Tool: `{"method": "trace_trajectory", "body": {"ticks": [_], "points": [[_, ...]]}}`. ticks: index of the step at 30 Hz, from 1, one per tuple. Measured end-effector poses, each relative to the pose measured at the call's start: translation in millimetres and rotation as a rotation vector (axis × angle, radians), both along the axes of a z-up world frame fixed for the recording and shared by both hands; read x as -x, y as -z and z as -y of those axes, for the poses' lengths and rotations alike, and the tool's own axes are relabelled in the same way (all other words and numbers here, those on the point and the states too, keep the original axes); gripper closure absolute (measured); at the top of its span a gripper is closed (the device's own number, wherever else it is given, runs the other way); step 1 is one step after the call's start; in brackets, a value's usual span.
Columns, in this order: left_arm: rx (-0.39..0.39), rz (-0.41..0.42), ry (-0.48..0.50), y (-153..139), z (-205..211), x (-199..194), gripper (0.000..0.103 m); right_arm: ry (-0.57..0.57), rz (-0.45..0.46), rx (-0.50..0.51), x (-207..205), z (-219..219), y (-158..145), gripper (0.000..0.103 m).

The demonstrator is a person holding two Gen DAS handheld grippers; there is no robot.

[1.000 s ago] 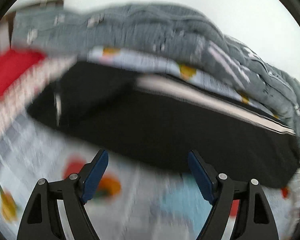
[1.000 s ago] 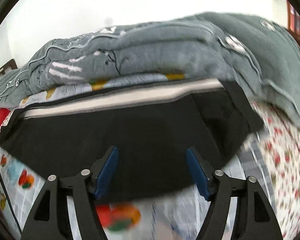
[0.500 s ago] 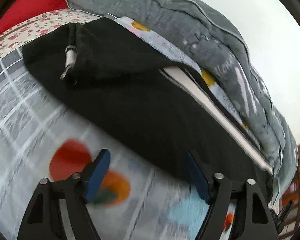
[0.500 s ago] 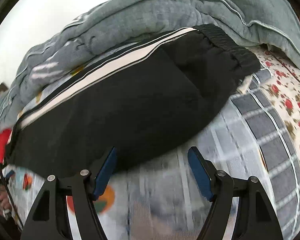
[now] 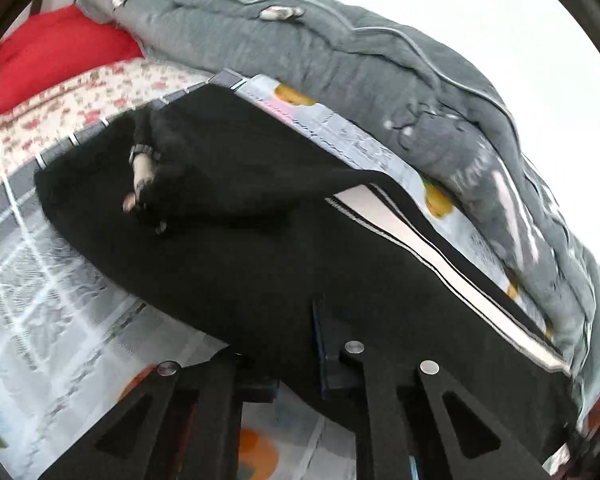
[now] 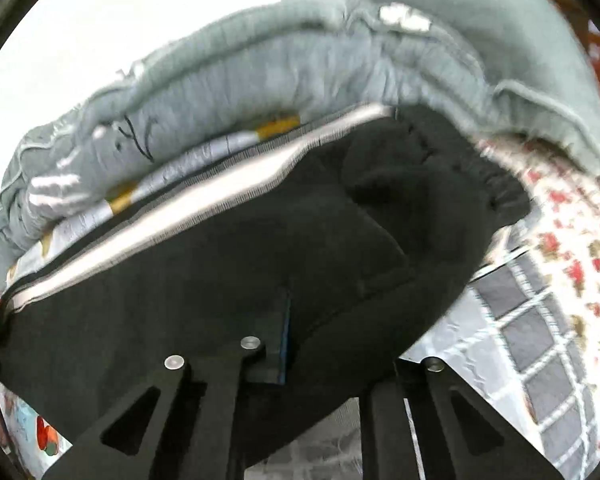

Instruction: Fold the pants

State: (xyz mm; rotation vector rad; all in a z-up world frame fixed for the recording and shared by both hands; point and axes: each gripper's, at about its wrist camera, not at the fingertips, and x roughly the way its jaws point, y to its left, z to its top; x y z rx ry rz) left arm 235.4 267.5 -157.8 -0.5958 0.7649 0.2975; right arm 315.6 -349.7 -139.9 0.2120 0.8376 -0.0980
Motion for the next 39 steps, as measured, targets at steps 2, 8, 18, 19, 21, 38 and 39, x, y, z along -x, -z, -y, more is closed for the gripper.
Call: {"method": "trace_trajectory", "body": {"ticks": [2, 8, 18, 19, 21, 38, 39], "points": [[-0.029, -0.008, 0.015, -7.7, 7.3, 15.1, 0.09, 0.003, 0.026, 0.029, 13.9, -3.8, -10.5, 0.093], [-0.05, 0.03, 0.111, -19.4, 22.5, 66.7, 0.09, 0.002, 0.022, -0.046, 51.3, 20.8, -18.4, 0.093], [-0.024, 0.024, 0.186, -9.8, 53.0, 148.7, 0.09, 0.009, 0.05, -0.03, 152.4, 64.5, -24.0, 0.093], [-0.028, 0.024, 0.19, -8.9, 56.7, 154.2, 0.09, 0.016, 0.05, -0.028, 158.8, 68.1, -23.3, 0.093], [-0.049, 0.013, 0.19, -5.2, 64.9, 164.8, 0.088, 0.017, 0.041, -0.028, 170.3, 75.6, -19.2, 0.093], [-0.1, 0.063, 0.198, -27.8, 51.9, 242.9, 0.081, -0.025, 0.105, 0.216, 239.0, 33.5, -65.4, 0.048], [-0.095, 0.063, 0.2, -28.8, 49.7, 241.5, 0.081, -0.032, 0.106, 0.211, 238.9, 28.4, -65.6, 0.048]]}}
